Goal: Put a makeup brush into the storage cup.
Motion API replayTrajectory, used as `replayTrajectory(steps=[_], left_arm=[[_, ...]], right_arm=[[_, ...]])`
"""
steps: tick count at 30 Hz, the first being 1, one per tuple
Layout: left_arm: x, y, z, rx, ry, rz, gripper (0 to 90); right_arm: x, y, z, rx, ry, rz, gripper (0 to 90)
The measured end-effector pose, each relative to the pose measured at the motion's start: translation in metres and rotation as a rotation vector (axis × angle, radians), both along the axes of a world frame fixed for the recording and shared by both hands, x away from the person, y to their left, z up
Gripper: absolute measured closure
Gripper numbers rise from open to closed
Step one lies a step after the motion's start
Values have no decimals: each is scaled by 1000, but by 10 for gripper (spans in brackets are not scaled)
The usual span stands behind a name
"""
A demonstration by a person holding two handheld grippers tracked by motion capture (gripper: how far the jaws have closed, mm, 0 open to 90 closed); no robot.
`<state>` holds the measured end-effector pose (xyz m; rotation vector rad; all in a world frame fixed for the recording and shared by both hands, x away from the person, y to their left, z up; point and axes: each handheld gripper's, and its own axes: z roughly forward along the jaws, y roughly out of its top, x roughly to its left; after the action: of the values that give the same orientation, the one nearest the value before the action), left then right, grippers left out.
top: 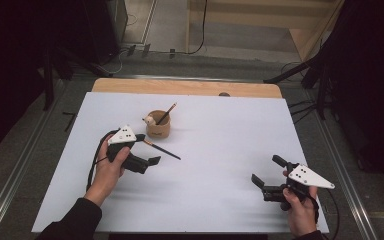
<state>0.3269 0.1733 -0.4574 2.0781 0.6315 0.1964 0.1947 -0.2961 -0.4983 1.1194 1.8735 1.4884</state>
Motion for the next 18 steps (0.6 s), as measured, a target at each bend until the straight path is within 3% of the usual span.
replayTrajectory(steps=[13,15,18], left_arm=[[16,-13,-1,74,37,-66,12],[17,-14,-1,83,38,-59,62],[20,-15,-3,96,44,-65,65]], right_arm=[[0,1,0,-7,1,3,0],[0,2,0,-8,1,0,0],[0,2,0,-9,2,3,0]])
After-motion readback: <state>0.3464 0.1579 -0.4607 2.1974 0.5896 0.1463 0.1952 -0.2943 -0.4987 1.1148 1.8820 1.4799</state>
